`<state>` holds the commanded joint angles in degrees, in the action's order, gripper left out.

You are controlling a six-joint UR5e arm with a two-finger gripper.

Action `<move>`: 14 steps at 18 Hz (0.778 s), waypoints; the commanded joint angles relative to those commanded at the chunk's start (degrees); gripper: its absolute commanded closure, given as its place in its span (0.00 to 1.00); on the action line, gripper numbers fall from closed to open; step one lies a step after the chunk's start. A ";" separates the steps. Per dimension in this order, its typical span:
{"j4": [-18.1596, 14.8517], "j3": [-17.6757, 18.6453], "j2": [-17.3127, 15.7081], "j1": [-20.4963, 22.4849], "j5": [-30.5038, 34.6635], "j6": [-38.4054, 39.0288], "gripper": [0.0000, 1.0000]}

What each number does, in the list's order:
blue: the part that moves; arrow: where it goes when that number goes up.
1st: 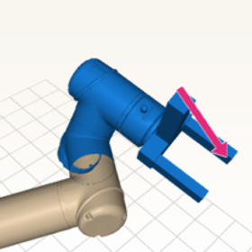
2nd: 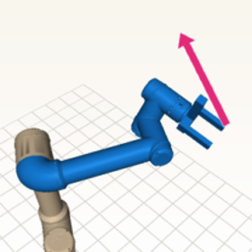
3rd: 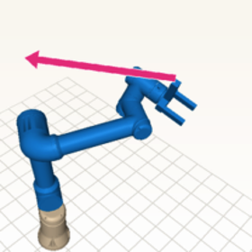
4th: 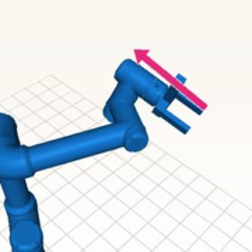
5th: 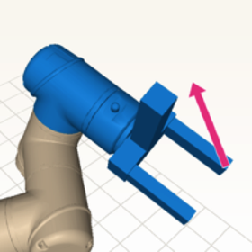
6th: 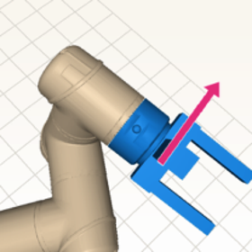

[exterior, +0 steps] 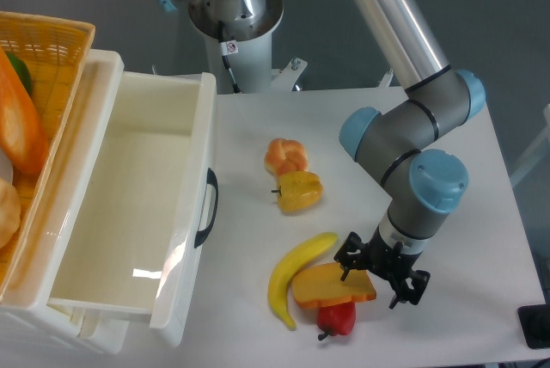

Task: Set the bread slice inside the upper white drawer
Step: 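Lower the open gripper onto the orange bread slice beside the banana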

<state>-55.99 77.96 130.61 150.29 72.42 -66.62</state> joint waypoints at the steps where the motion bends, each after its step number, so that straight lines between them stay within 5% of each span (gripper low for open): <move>1: -0.09 0.00 0.00 -0.09 0.00 -0.18 0.00; 8: -0.18 1.23 -0.35 -0.79 0.09 -0.71 0.05; 14: -0.35 1.41 -0.53 -0.88 -0.09 -0.80 0.43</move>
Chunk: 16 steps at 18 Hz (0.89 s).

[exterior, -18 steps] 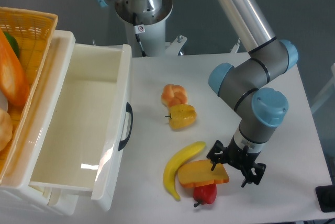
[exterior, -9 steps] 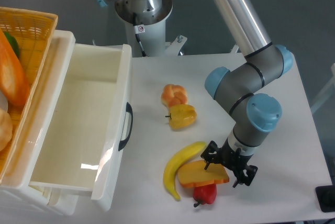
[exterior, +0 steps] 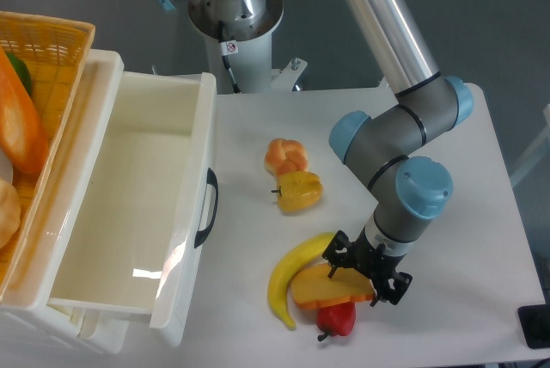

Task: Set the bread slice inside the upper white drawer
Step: 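Lower the open gripper onto the orange bread slice beside the banana, then close the gripper on the edge of the bread slice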

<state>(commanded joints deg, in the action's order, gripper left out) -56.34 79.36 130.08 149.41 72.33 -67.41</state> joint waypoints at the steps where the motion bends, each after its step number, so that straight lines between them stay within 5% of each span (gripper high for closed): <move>1: 0.00 0.17 -0.09 0.09 0.00 0.00 0.51; 3: -0.09 0.53 -0.44 0.09 0.00 0.00 0.67; 8: -0.35 1.05 -1.32 0.17 -0.26 0.09 0.87; 16: -5.09 1.41 -5.70 0.35 -1.49 0.53 0.94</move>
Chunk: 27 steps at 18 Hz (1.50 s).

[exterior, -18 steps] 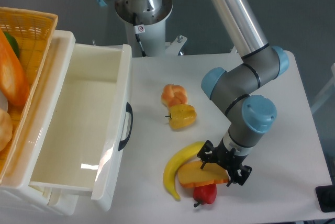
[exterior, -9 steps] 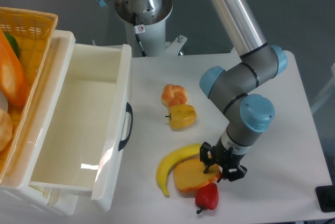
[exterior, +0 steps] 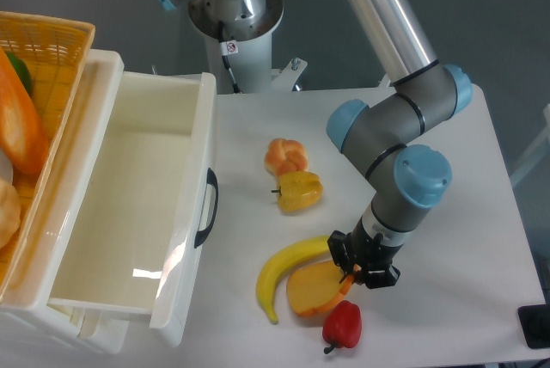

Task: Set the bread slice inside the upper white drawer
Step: 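Close the gripper on the edge of the bread slice, then lift the bread slice and carry it over the open white drawer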

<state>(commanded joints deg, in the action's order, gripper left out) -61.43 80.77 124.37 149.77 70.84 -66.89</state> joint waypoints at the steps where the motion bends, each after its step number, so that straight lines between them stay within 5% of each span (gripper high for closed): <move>1: -0.53 0.00 -0.70 0.09 0.00 0.17 0.94; 14: -8.00 -0.26 -9.32 1.14 3.41 -0.09 0.94; 27: -22.06 -1.14 -18.28 2.72 3.61 1.22 0.94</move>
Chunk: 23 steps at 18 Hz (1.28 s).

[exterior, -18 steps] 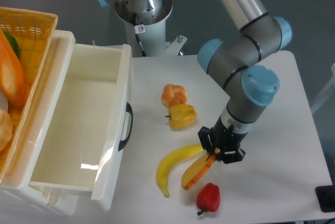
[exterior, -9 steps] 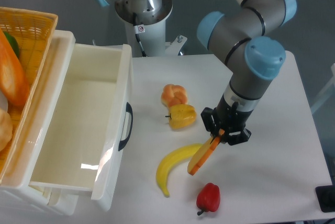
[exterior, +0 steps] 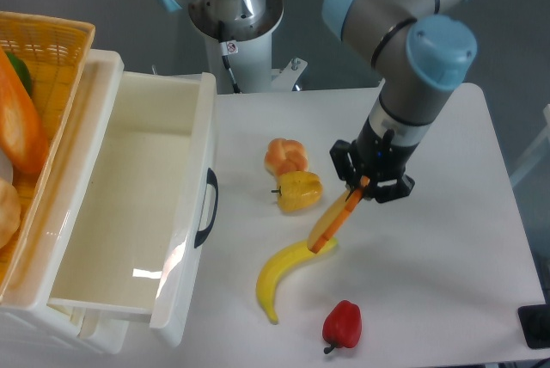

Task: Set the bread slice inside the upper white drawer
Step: 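Lift the bread slice and carry it over the open white drawer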

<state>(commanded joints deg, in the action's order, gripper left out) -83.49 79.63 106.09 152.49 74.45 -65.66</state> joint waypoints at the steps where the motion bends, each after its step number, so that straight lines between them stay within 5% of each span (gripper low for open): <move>1: -1.05 0.00 -0.36 0.09 -1.49 1.14 0.94; 14: -4.84 0.00 -9.85 -0.52 -18.98 16.61 0.94; 23: -5.55 2.02 -14.86 -6.59 -20.92 23.21 0.94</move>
<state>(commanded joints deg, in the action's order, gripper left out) -89.03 81.65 91.23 145.90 53.53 -42.45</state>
